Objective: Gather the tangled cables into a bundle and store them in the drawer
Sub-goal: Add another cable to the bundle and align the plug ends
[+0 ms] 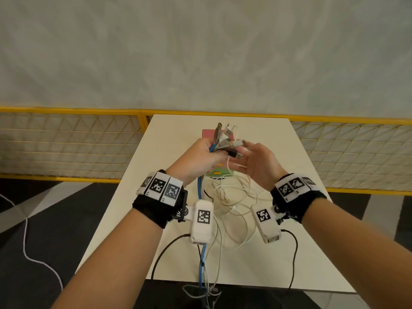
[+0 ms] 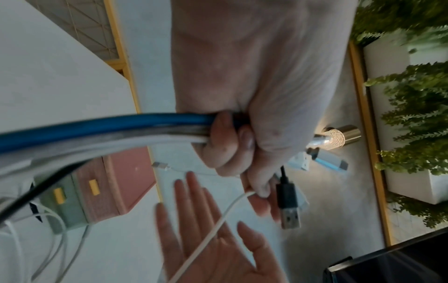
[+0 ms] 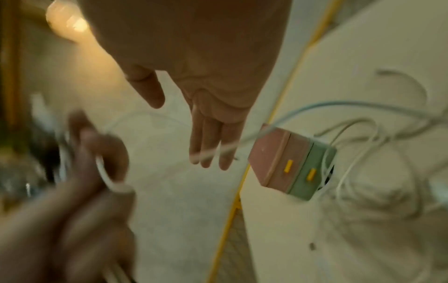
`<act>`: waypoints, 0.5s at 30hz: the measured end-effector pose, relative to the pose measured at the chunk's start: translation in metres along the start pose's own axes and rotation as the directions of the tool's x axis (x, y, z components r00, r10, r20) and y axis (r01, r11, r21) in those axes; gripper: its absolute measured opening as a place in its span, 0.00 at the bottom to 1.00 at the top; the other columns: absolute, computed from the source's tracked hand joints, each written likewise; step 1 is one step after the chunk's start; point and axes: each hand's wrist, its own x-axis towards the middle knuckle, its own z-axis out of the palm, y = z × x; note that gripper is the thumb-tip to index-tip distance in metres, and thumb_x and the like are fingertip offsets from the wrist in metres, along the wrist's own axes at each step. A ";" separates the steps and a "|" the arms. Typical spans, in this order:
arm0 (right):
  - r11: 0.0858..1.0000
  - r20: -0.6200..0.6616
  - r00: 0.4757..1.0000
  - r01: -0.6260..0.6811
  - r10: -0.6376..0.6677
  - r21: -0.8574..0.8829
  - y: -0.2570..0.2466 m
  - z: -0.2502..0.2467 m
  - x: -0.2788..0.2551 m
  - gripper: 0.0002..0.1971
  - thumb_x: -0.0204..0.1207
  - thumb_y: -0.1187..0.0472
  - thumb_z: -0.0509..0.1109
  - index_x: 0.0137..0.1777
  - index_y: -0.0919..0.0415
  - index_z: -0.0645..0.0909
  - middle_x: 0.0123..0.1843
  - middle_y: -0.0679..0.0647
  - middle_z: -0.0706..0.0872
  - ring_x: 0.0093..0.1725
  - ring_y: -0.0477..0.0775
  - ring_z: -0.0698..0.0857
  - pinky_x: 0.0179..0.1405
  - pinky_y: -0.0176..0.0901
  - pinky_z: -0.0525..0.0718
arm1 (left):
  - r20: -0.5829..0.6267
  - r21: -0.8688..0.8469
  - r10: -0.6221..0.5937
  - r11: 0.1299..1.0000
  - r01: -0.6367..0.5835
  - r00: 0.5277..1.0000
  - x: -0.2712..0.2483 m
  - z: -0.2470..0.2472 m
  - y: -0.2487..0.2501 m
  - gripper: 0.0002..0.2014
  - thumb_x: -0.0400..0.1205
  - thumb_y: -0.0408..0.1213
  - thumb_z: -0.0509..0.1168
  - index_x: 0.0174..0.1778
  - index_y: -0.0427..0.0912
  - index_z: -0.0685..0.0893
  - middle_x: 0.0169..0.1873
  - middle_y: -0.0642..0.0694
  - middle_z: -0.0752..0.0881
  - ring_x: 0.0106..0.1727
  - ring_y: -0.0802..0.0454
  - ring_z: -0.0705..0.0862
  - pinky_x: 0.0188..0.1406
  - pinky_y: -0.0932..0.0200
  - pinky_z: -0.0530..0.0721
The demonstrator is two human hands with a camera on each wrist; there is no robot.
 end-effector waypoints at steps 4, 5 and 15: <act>0.984 -0.055 0.991 0.130 -0.124 0.123 -0.020 0.004 0.003 0.18 0.85 0.57 0.57 0.70 0.67 0.69 0.51 0.62 0.90 0.47 0.55 0.91 0.44 0.43 0.89 | 0.068 0.082 -0.090 0.993 0.084 0.994 -0.006 -0.005 -0.014 0.18 0.84 0.25 0.63 0.29 0.43 0.86 0.12 0.59 0.74 0.21 0.57 0.61 0.25 0.57 0.57; 0.983 -0.063 0.984 0.169 -0.165 0.069 -0.023 0.004 0.005 0.17 0.84 0.61 0.60 0.69 0.68 0.70 0.52 0.64 0.89 0.49 0.56 0.91 0.46 0.42 0.89 | 0.099 0.093 -0.102 0.991 0.093 0.990 -0.008 -0.004 -0.013 0.16 0.84 0.24 0.62 0.30 0.37 0.82 0.12 0.59 0.75 0.21 0.58 0.62 0.25 0.57 0.57; 0.806 0.053 0.932 0.338 -0.359 -0.485 -0.022 0.009 0.005 0.23 0.73 0.80 0.68 0.65 0.60 0.79 0.67 0.51 0.80 0.45 0.59 0.90 0.47 0.52 0.90 | -0.262 -0.163 -0.109 0.984 0.067 0.959 0.007 -0.009 -0.027 0.14 0.86 0.28 0.58 0.41 0.47 0.84 0.17 0.56 0.75 0.17 0.64 0.68 0.16 0.70 0.65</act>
